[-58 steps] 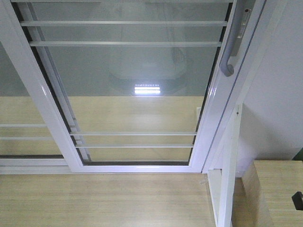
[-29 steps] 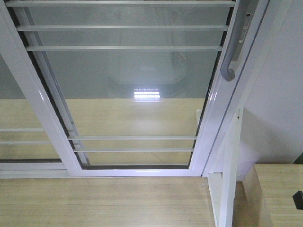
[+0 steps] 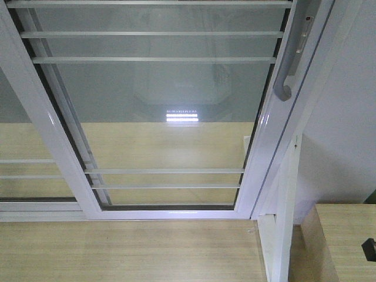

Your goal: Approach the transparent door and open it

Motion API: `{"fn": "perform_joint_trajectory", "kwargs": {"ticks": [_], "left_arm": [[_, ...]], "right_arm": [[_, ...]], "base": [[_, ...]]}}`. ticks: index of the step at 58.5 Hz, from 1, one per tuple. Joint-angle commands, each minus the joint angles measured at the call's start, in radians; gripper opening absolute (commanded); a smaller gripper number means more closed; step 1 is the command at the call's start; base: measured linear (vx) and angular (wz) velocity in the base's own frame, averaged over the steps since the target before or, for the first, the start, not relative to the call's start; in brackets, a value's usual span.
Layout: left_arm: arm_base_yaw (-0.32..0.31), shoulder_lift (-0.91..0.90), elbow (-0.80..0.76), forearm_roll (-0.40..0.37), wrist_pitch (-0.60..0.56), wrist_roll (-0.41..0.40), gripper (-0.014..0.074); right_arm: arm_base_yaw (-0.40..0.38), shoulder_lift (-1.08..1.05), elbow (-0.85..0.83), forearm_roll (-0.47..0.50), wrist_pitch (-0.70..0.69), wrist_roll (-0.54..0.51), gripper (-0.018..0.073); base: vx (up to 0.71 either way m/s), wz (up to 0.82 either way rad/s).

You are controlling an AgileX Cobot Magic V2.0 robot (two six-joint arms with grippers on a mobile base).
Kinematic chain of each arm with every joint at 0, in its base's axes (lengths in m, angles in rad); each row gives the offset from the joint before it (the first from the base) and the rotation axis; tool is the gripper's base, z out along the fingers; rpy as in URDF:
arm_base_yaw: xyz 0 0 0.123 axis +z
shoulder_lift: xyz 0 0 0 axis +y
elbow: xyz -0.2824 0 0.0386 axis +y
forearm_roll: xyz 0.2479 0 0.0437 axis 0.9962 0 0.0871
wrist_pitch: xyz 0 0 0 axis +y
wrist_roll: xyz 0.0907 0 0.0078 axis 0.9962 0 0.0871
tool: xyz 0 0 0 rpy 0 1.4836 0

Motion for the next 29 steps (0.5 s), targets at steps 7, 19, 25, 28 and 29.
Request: {"fn": "perform_joint_trajectory", "kwargs": {"ticks": [7, 19, 25, 28, 29], "left_arm": [[-0.004, 0.023, 0.03, -0.002, -0.084, -0.008, -0.0006], [-0.004, 0.023, 0.03, -0.002, -0.084, -0.008, -0.0006], [-0.004, 0.023, 0.03, -0.003, -0.088, -0.008, -0.0006], [-0.004, 0.023, 0.03, -0.003, -0.093, -0.008, -0.0006], [-0.004, 0.023, 0.03, -0.003, -0.093, -0.008, -0.0006]], "right_arm": [[-0.002, 0.001, 0.012, -0.01, -0.082, -0.003, -0.0008], [-0.002, 0.001, 0.012, -0.014, -0.106, -0.003, -0.0008], [-0.002, 0.001, 0.012, -0.015, -0.158, -0.002, -0.0008], [-0.002, 0.001, 0.012, -0.013, -0.173, -0.002, -0.0008], [-0.002, 0.001, 0.012, -0.012, -0.176, -0.002, -0.0008]], "base": [[0.0, 0.0], [0.0, 0.0], [0.0, 0.0], [0.0, 0.0], [0.0, 0.0]]}}
